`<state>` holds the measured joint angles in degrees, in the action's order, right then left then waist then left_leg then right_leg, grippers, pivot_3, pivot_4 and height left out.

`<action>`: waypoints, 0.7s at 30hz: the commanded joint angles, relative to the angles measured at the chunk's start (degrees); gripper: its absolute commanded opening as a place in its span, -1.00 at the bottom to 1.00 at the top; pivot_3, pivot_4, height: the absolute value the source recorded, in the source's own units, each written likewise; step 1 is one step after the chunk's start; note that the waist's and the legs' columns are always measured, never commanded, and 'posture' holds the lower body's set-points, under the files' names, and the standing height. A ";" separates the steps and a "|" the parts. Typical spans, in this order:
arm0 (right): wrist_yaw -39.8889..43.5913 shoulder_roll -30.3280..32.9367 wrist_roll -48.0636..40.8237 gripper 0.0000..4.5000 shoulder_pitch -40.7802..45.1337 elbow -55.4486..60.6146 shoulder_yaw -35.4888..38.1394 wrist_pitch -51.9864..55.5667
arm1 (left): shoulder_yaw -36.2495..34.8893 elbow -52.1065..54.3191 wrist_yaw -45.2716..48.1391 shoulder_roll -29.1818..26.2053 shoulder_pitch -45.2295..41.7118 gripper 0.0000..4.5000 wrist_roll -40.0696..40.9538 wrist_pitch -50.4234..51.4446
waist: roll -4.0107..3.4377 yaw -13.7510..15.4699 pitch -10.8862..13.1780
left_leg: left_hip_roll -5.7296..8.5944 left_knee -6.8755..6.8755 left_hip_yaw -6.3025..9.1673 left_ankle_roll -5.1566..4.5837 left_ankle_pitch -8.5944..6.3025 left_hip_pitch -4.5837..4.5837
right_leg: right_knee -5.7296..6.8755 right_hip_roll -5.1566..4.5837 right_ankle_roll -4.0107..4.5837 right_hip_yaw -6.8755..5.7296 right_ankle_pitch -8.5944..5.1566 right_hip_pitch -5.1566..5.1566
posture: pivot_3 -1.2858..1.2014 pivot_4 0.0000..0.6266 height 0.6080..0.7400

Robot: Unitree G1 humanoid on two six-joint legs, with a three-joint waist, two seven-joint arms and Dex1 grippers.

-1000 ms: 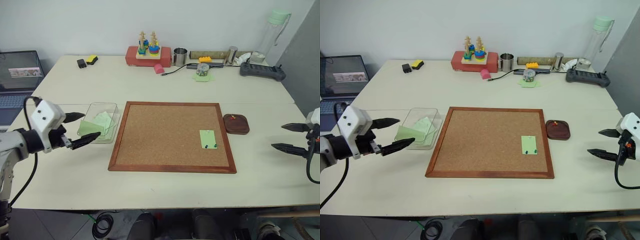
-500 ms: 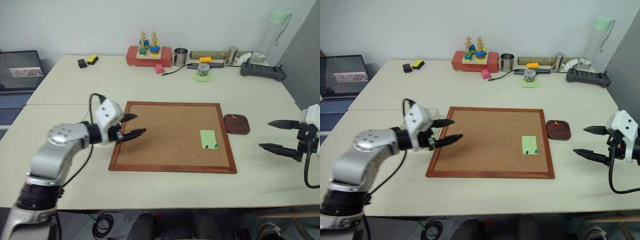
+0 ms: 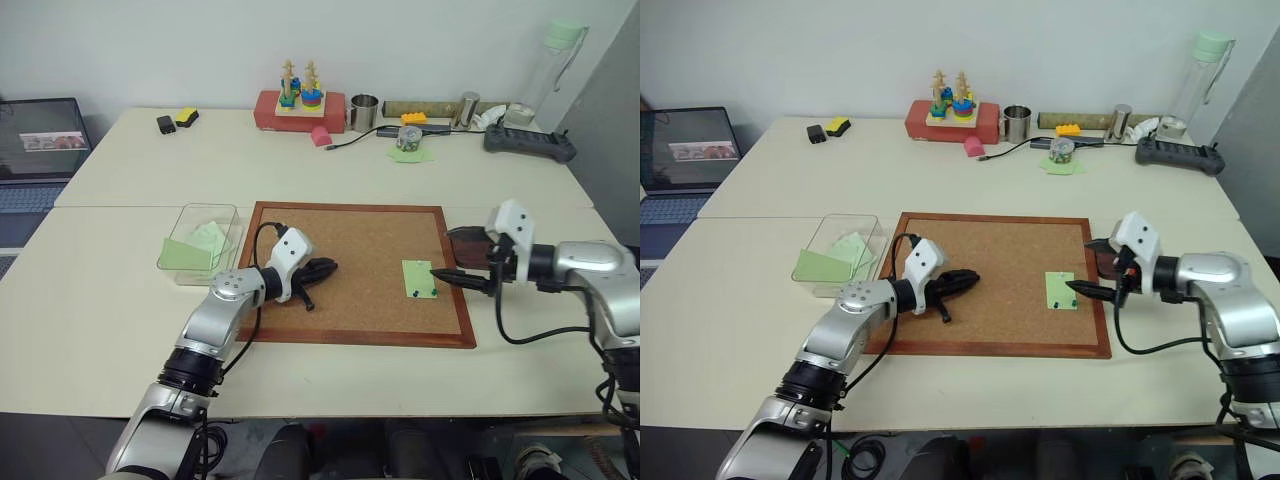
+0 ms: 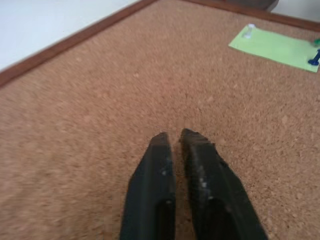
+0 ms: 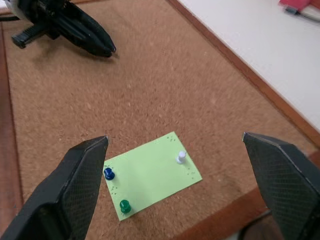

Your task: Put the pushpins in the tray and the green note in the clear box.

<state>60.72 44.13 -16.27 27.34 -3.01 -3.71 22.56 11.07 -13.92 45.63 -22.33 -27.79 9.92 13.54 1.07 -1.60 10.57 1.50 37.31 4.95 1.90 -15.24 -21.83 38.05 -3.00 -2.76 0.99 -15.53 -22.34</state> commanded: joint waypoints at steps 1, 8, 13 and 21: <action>-0.85 -3.32 4.08 1.00 4.57 -7.36 -2.66 -5.63 | 0.05 -1.56 -0.03 0.75 -0.12 -0.98 -1.36 -2.47 | -0.01 -0.01 -0.01 | 0.00 0.00 -0.01 0.00 0.00 0.01 | 0.01 -0.01 0.00 0.00 0.00 0.00 | 0.03 -0.52 1.00; -0.37 -7.64 7.87 1.00 8.90 -18.37 -4.95 -12.35 | -0.25 -1.85 0.02 1.04 1.14 -0.98 -2.04 -3.20 | -0.03 -0.04 -0.02 | 0.02 0.20 0.04 -0.02 -0.01 0.04 | 0.10 0.00 0.00 -0.01 0.00 0.07 | 0.03 -0.52 1.00; 0.20 -8.56 9.11 0.81 9.80 -22.41 -4.92 -15.18 | -0.18 -1.82 -0.13 1.19 1.23 -1.00 -2.26 -3.15 | -0.04 -0.05 -0.02 | 0.02 0.25 0.05 -0.02 -0.01 0.03 | 0.10 0.00 -0.01 -0.01 0.01 0.07 | 0.03 -0.52 1.00; 1.87 -8.15 8.06 0.10 10.21 -24.11 -3.52 -15.54 | -0.14 -1.88 -0.19 1.53 1.11 -1.00 -2.66 -3.21 | -0.04 -0.05 -0.02 | 0.02 0.32 0.05 -0.03 -0.02 0.03 | 0.17 0.00 -0.02 -0.01 0.01 0.08 | 0.03 -0.52 1.00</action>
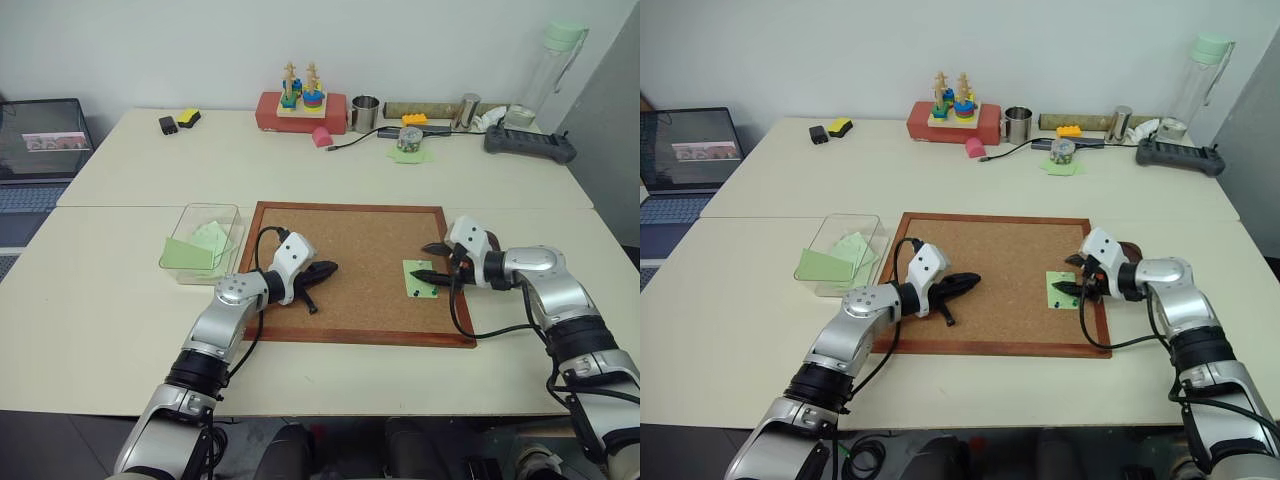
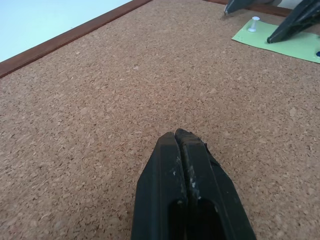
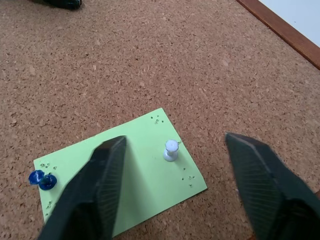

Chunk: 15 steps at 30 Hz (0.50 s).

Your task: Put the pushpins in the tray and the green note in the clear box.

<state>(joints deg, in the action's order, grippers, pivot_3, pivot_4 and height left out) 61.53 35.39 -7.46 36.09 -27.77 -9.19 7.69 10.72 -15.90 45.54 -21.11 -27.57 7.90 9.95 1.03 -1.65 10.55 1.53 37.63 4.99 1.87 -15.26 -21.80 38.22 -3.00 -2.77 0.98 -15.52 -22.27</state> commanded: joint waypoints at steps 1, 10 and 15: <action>1.17 0.55 -0.75 -0.01 1.52 0.60 2.00 -0.63 | 0.23 0.11 -0.10 0.37 0.92 -1.00 -0.69 0.37 | 0.00 0.00 0.00 | 0.00 0.01 0.00 0.00 0.00 0.00 | 0.00 0.00 0.00 0.00 0.00 0.00 | 0.03 -0.52 1.00; 2.09 0.33 -0.57 -0.82 1.79 0.08 1.76 -0.31 | 0.18 -0.31 -0.02 0.57 0.61 -1.00 -1.07 0.14 | 0.00 0.00 0.00 | 0.01 0.10 0.04 -0.01 -0.01 -0.01 | 0.04 0.00 0.00 -0.01 0.00 0.01 | 0.03 -0.52 1.00; 2.61 0.77 -0.06 -0.97 1.56 0.94 1.35 -0.96 | 0.14 -0.36 0.02 0.54 0.58 -1.00 -1.15 0.15 | 0.00 0.00 0.00 | 0.01 0.13 0.12 -0.01 -0.01 -0.02 | 0.08 0.00 0.00 0.00 0.00 0.01 | 0.03 -0.52 1.00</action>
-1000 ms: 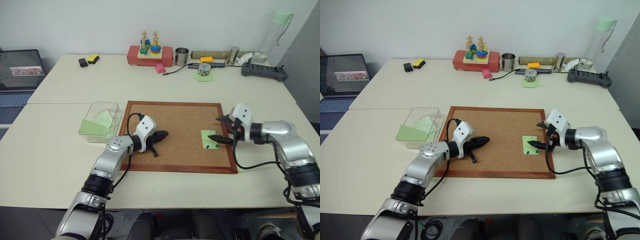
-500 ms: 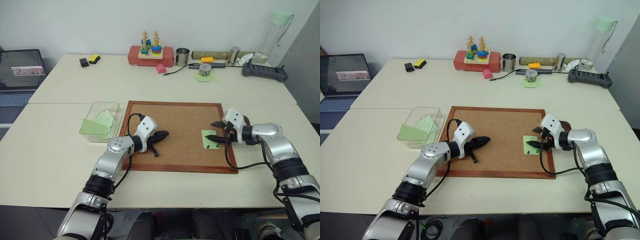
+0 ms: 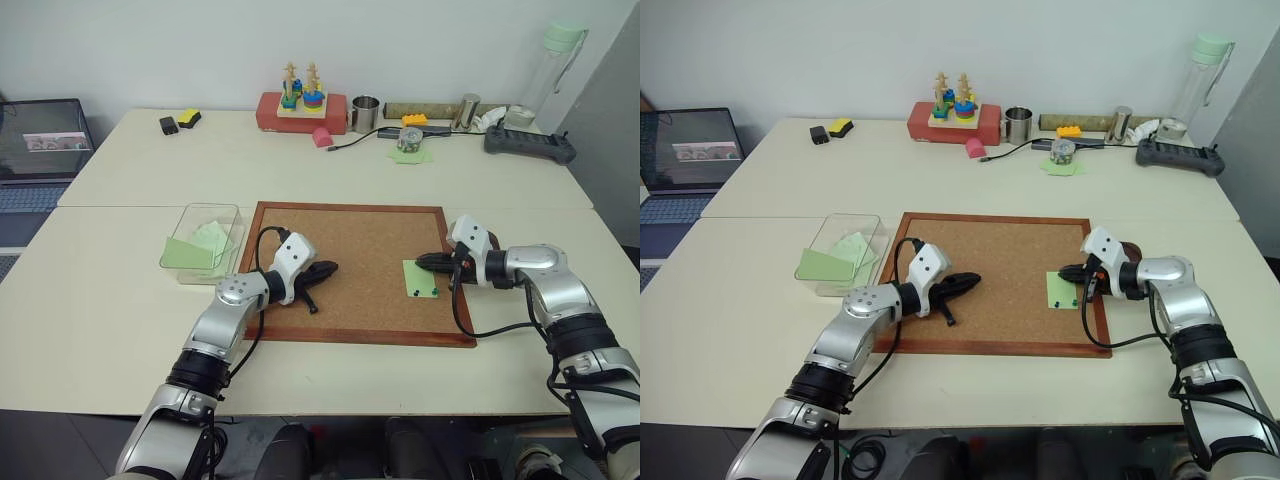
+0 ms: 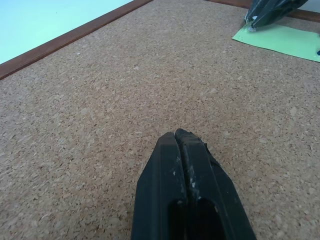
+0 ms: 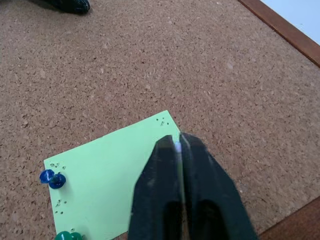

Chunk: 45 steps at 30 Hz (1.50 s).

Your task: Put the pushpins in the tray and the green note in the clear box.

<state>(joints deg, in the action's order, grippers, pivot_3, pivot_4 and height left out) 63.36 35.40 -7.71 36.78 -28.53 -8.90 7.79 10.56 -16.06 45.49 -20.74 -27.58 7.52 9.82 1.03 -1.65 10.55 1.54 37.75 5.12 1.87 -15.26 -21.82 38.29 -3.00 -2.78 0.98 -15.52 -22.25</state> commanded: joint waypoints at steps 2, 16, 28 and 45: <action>0.95 0.69 -0.16 -0.97 0.84 2.58 1.22 -0.71 | 0.31 -0.31 0.12 0.18 0.53 -1.00 -0.79 0.26 | 0.00 0.00 0.00 | 0.00 0.01 0.04 0.00 0.00 0.00 | 0.01 0.00 0.00 0.00 0.00 0.00 | 0.03 -0.52 1.00; 0.80 1.31 -5.23 -0.97 0.74 11.71 6.00 7.65 | 0.56 -1.98 -2.22 1.43 0.48 -1.00 -2.54 0.17 | 0.00 0.00 0.00 | 0.06 0.18 0.30 0.00 0.00 0.07 | 0.43 0.00 0.00 0.00 0.00 -0.02 | 0.03 -0.52 1.00; -8.59 4.93 -5.61 -0.97 1.59 8.09 13.79 14.28 | 0.73 -1.23 -2.09 1.82 1.08 -1.00 -2.17 0.25 | 0.00 0.04 0.00 | 0.12 0.18 0.37 0.00 0.01 0.06 | 0.47 -0.03 0.00 -0.02 -0.01 -0.01 | 0.03 -0.52 1.00; -18.23 6.10 1.73 -0.67 1.46 -2.11 12.03 14.48 | 0.76 -1.79 -1.73 2.12 0.21 -1.00 -2.40 -0.36 | -0.03 0.12 -0.01 | 0.16 0.17 0.33 -0.02 0.01 0.05 | 0.46 -0.05 -0.01 0.00 -0.01 0.00 | 0.03 -0.52 1.00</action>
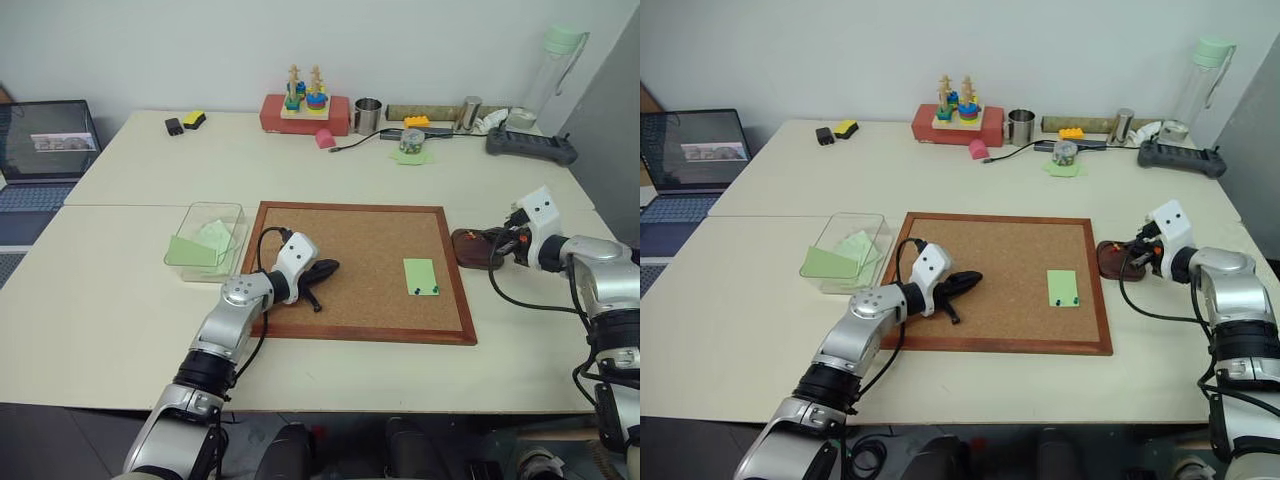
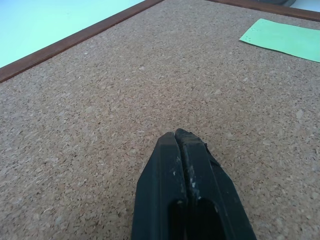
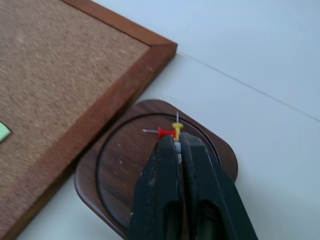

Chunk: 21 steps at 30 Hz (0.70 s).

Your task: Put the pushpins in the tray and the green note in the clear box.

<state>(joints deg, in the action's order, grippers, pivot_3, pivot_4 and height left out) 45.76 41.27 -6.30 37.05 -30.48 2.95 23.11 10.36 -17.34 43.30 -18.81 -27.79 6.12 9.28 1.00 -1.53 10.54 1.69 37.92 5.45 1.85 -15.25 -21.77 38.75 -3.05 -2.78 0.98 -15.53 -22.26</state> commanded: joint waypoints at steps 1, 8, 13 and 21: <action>-0.38 0.19 0.28 -0.56 1.15 -0.14 0.24 -0.78 | 0.95 -0.40 0.50 0.13 0.53 -1.00 -0.99 0.21 | 0.00 0.00 0.00 | 0.00 0.00 0.01 0.00 0.00 0.00 | 0.00 0.00 0.00 -0.01 0.00 0.00 | 0.03 -0.52 1.00; 1.87 0.55 -2.84 0.10 1.12 2.23 2.76 0.66 | 0.94 -0.46 0.42 0.28 0.56 -1.00 -0.95 0.25 | -0.01 -0.01 0.00 | 0.00 0.00 0.01 0.00 0.00 0.00 | 0.00 0.00 0.00 -0.01 0.00 0.01 | 0.03 -0.52 1.00; 4.66 1.32 -6.13 0.30 -1.33 9.15 4.66 -0.04 | 0.94 -0.56 0.38 0.33 0.52 -1.00 -0.98 0.15 | -0.01 0.01 0.00 | 0.00 -0.01 0.03 0.00 0.00 -0.01 | -0.01 0.00 0.00 -0.02 0.00 0.01 | 0.03 -0.52 1.00; 1.60 -3.83 -13.64 0.30 -15.07 30.89 10.48 -1.23 | 0.74 -0.37 -0.03 0.27 0.81 -1.00 -1.07 -0.03 | -0.01 0.12 -0.01 | 0.00 -0.01 0.15 0.00 0.00 -0.02 | -0.05 0.00 -0.02 -0.08 -0.01 0.05 | 0.03 -0.52 1.00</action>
<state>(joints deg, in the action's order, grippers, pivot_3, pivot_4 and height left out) 48.29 37.74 -17.35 25.00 -7.48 11.40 21.82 10.31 -17.44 43.24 -18.74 -27.79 6.10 8.97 0.99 -1.41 10.53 1.69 37.89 5.63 1.85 -15.25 -21.80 38.70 -3.04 -2.80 0.88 -15.54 -22.20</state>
